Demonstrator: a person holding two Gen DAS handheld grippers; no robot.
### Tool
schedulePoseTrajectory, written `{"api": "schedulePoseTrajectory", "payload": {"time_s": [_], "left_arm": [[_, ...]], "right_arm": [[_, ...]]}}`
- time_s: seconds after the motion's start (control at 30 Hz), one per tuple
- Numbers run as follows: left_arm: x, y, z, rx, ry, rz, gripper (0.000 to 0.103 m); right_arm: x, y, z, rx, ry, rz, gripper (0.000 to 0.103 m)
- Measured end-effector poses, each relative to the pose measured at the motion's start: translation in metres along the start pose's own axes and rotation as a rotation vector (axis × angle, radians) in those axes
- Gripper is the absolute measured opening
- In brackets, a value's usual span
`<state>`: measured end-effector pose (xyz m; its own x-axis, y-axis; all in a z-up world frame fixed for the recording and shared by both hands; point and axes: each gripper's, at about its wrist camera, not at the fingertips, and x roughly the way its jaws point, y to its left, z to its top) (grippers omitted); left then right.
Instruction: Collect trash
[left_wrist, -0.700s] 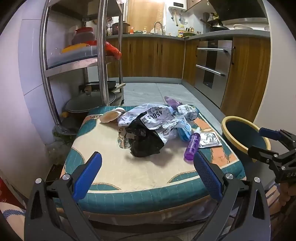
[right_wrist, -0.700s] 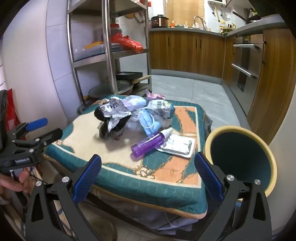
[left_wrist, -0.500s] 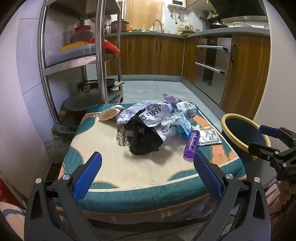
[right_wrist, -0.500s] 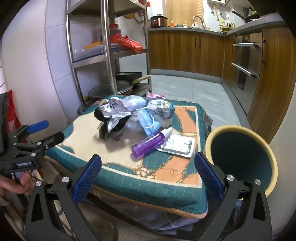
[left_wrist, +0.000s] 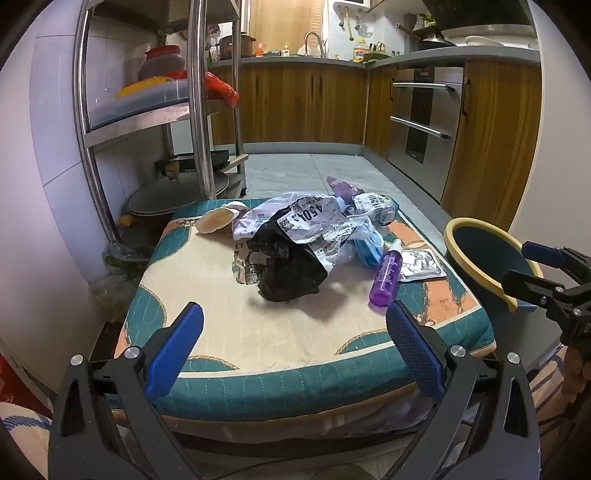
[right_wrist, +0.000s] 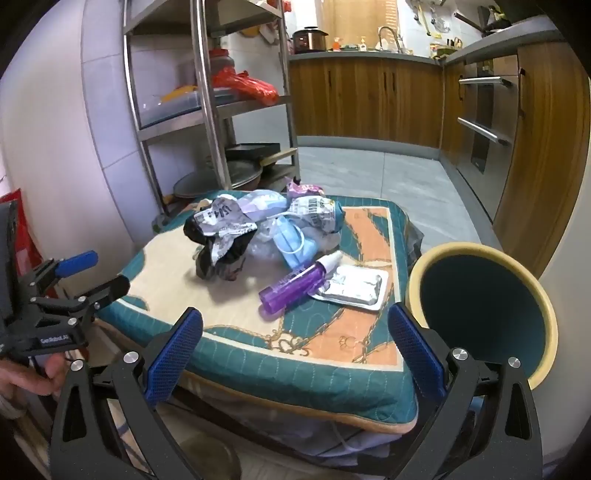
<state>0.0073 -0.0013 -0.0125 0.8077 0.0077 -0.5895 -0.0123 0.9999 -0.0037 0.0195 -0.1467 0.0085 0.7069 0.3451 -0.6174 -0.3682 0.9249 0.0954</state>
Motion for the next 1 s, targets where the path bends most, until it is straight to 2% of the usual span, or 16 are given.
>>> {"api": "schedulePoseTrajectory", "payload": {"time_s": [1.0], "left_arm": [[-0.0005,0.003,0.0012,-0.016,-0.007,0.019,0.098]], "right_arm": [[0.0051,0.0017,-0.0036,0.006,0.023,-0.002,0.099]]}}
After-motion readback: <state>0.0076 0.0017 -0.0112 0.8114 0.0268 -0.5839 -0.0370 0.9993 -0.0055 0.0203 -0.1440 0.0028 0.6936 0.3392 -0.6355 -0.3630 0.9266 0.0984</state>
